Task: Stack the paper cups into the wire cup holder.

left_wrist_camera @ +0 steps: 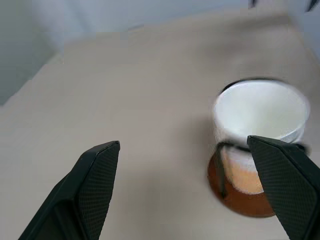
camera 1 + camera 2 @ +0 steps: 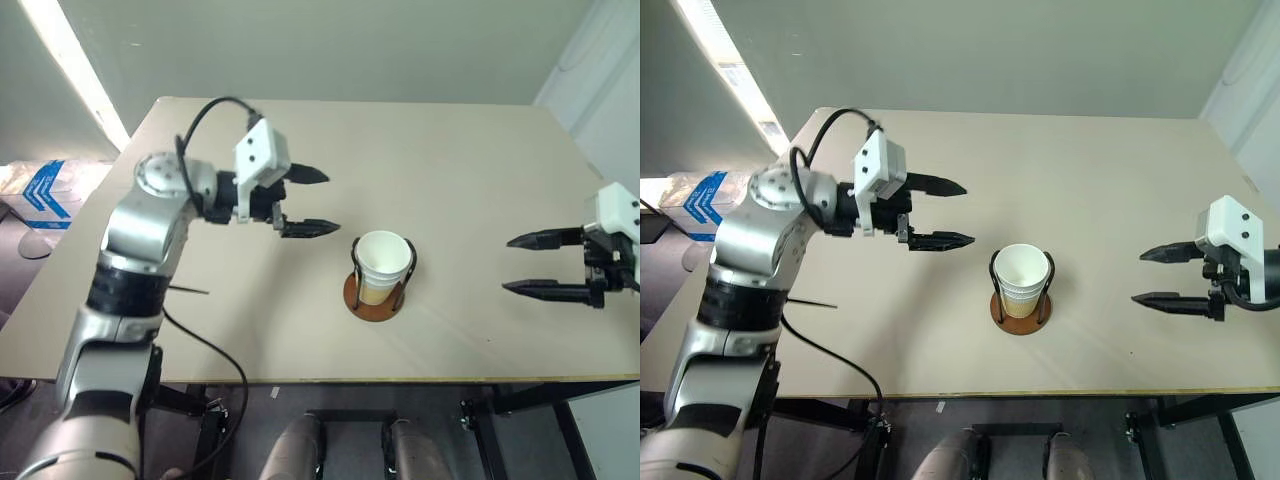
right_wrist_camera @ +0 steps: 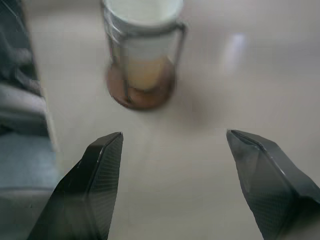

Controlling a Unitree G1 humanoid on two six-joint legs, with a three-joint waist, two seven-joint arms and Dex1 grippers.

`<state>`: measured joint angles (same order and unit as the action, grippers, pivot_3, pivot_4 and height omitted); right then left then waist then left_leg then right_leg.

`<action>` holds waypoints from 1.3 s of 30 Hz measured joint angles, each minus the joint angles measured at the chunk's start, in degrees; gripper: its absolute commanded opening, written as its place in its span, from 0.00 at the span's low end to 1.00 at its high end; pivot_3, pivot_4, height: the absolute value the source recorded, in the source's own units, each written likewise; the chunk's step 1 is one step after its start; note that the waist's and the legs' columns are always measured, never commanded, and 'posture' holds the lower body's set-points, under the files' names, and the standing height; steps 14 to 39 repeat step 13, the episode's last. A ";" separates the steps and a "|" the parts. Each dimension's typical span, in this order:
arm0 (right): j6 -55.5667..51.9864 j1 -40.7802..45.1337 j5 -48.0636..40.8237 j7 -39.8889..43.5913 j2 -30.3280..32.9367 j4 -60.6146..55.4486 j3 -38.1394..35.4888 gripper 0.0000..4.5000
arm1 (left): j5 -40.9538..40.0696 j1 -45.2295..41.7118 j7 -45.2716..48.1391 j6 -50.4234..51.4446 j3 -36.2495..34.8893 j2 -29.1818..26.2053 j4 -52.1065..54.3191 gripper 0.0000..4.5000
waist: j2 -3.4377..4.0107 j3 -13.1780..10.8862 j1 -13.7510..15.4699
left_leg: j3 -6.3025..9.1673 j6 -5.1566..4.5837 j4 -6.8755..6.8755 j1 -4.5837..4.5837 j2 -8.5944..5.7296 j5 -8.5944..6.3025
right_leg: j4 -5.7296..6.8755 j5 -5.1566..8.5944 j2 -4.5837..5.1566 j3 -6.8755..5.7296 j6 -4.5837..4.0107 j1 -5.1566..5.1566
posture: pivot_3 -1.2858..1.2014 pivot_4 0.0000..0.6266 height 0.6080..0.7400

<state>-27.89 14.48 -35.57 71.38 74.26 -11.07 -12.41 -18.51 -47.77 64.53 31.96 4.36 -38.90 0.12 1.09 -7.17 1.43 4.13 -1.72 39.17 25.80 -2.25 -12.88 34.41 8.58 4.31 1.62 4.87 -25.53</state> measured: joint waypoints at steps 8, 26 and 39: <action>5.96 9.19 10.10 -0.96 -8.20 11.43 7.63 0.78 | -0.09 5.59 -13.49 7.78 -6.68 -0.98 7.78 0.99 | -0.04 -0.04 -0.12 | -0.01 0.06 -0.13 -0.65 -0.01 0.24 | 0.09 -0.03 0.02 0.03 -0.74 0.47 | 0.52 0.24 1.00; 6.50 12.19 15.83 -8.14 -13.52 16.86 9.00 0.78 | -0.98 6.90 -16.03 9.98 -7.33 -1.66 10.77 0.99 | -0.04 -0.05 -0.20 | 0.06 -0.29 -0.22 -0.87 0.00 0.19 | 0.10 -0.26 0.00 0.02 -1.07 0.61 | 0.52 0.24 1.00; 6.50 12.19 15.83 -8.14 -13.52 16.86 9.00 0.78 | -0.98 6.90 -16.03 9.98 -7.33 -1.66 10.77 0.99 | -0.04 -0.05 -0.20 | 0.06 -0.29 -0.22 -0.87 0.00 0.19 | 0.10 -0.26 0.00 0.02 -1.07 0.61 | 0.52 0.24 1.00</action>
